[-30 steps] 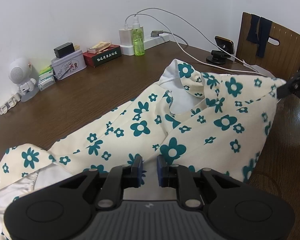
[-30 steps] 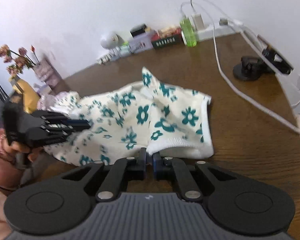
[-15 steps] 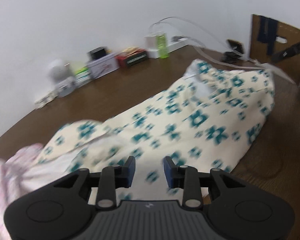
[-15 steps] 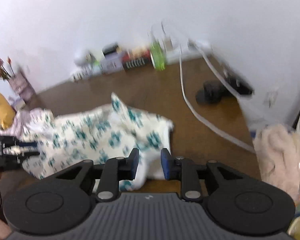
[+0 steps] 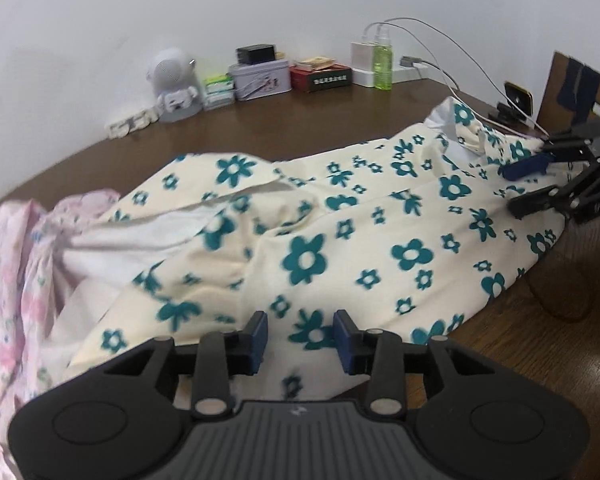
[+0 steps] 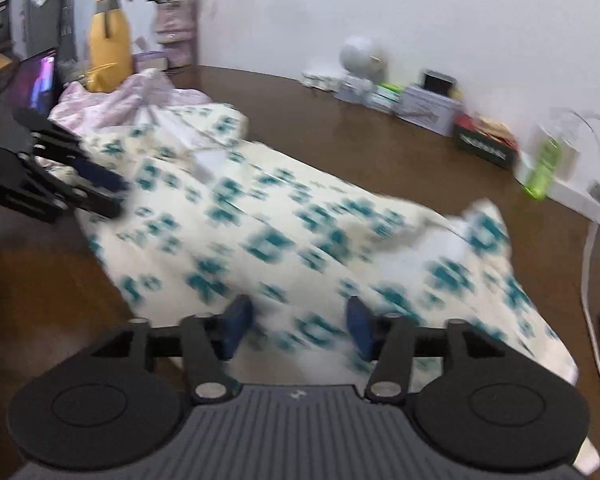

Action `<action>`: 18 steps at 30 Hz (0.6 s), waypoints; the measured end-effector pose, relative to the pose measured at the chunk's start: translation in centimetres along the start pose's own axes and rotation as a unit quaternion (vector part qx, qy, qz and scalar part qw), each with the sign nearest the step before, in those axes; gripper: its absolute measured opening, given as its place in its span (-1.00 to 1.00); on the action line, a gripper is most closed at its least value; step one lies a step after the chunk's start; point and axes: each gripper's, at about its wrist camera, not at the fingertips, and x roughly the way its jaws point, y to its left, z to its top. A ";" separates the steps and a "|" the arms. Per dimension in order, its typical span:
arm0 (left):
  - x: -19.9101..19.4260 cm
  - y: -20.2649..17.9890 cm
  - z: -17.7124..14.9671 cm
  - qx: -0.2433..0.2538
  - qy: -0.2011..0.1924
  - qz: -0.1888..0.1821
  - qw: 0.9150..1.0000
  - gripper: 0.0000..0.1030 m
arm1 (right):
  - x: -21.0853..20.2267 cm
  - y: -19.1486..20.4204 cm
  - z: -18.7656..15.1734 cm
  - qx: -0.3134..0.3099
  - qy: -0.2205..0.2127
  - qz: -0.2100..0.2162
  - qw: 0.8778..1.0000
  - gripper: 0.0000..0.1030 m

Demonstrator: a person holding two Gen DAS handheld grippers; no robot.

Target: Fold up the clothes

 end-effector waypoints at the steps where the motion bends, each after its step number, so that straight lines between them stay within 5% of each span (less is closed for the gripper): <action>1: -0.2 0.5 -0.3 -0.006 0.001 -0.006 1.000 -0.32 | -0.5 -1.4 -0.5 0.018 0.000 -0.003 1.000 0.13; 8: -1.4 2.7 -1.7 -0.035 0.005 -0.031 0.999 -0.61 | -4.2 -8.4 -3.9 0.094 0.026 -0.069 0.993 0.05; 15: -2.1 2.4 -1.8 -0.033 0.001 -0.028 0.999 -0.62 | -4.7 -7.7 -5.3 0.092 0.018 -0.086 0.992 0.05; 18: -4.2 2.7 -1.5 -0.028 -0.020 -0.021 0.999 -0.28 | -5.9 -6.9 -4.4 0.103 -0.003 -0.076 0.992 0.06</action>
